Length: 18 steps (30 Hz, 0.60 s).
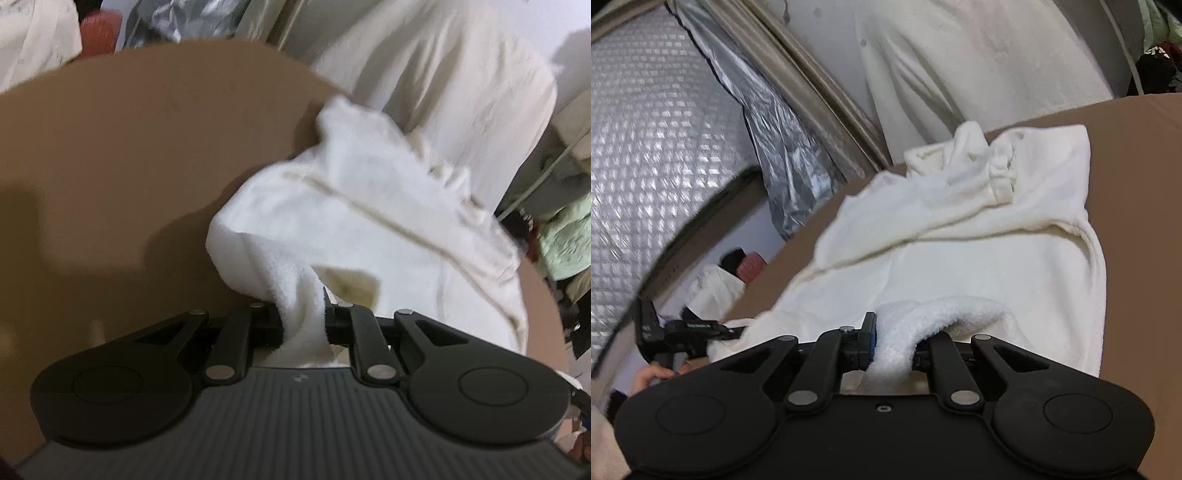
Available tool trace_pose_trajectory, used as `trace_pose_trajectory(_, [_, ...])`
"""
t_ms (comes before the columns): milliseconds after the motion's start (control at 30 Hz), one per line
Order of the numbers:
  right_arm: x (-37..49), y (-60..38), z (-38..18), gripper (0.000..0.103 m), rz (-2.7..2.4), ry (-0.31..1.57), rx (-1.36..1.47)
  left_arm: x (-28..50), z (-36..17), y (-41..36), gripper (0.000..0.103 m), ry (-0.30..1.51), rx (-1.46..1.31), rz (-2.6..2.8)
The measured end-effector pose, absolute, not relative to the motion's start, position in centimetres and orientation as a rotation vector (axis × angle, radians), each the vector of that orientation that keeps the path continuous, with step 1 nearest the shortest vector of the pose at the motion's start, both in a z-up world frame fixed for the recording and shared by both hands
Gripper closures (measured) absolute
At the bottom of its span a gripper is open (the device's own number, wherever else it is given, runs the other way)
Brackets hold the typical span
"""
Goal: Fold clothes
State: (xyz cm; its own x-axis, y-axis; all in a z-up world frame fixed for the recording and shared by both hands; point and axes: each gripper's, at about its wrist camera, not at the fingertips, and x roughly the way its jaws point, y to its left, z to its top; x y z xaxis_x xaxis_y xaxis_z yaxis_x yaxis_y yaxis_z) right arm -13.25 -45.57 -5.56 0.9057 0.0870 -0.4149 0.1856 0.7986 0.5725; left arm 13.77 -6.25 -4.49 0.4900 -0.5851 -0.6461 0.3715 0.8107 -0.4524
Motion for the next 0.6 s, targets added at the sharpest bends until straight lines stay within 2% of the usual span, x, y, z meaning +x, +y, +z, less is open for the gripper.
trace_pose_trajectory(233, [-18.9,-43.8,0.0,0.092,-0.049,0.345,0.735,10.9,0.0,-6.9,0.091,0.753,-0.252,-0.522])
trace_pose_trajectory(400, [-21.3,-43.2,3.8,0.092,0.044,0.339,0.731,7.8,3.7,-6.1,0.092,0.790,-0.210,-0.587])
trace_pose_trajectory(600, [-24.7,-42.4,7.4,0.092,0.111,0.429,0.659,4.0,5.9,-4.6,0.092,0.837,-0.098,-0.634])
